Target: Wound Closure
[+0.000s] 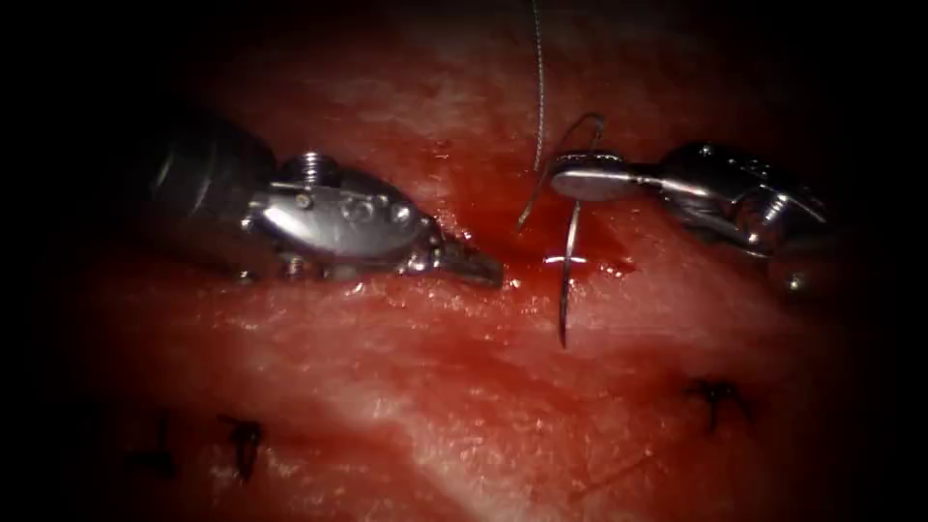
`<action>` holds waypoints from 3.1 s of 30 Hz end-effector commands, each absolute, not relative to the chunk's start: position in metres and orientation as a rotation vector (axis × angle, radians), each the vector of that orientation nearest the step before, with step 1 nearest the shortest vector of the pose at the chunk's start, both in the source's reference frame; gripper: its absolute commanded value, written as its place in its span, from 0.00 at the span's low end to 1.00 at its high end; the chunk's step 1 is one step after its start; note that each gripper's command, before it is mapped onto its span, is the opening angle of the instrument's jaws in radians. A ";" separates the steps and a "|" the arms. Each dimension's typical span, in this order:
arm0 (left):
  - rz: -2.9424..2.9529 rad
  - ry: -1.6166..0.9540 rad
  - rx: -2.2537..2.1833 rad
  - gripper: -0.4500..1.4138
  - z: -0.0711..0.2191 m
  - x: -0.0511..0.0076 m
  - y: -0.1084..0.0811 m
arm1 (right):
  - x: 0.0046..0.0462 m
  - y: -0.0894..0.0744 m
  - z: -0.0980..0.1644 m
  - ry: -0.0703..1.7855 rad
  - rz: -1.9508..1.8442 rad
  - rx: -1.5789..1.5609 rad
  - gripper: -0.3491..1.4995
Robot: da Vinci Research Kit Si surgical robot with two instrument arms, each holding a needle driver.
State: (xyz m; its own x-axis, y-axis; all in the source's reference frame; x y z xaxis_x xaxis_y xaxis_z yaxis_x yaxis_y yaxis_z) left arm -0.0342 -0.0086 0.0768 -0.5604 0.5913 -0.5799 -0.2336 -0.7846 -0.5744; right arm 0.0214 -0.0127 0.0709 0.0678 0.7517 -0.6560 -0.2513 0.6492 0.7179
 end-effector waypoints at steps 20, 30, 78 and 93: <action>2.395 -0.557 -0.948 0.10 0.086 -0.0365 -0.008 | 0.0230 -0.014 0.070 1.346 0.648 0.347 0.00; 2.433 -0.485 -0.839 0.21 0.089 -0.0369 -0.005 | 0.0232 -0.014 0.069 1.371 0.546 0.283 0.00; 2.600 -0.560 -0.659 0.23 0.081 -0.0361 -0.012 | 0.0248 -0.016 0.072 1.297 -0.125 -0.503 0.00; 2.577 -0.563 -0.696 0.23 0.078 -0.0354 -0.013 | 0.0257 -0.017 0.071 1.333 -0.072 -0.466 0.00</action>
State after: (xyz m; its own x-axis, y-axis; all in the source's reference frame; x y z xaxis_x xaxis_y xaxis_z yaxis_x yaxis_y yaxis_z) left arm -0.0350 -0.0124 0.0775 -0.7895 0.4816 -0.3804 -0.2807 -0.8346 -0.4740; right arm 0.0250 -0.0162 0.0708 0.2430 -0.3102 -0.9191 -0.2117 0.9077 -0.3623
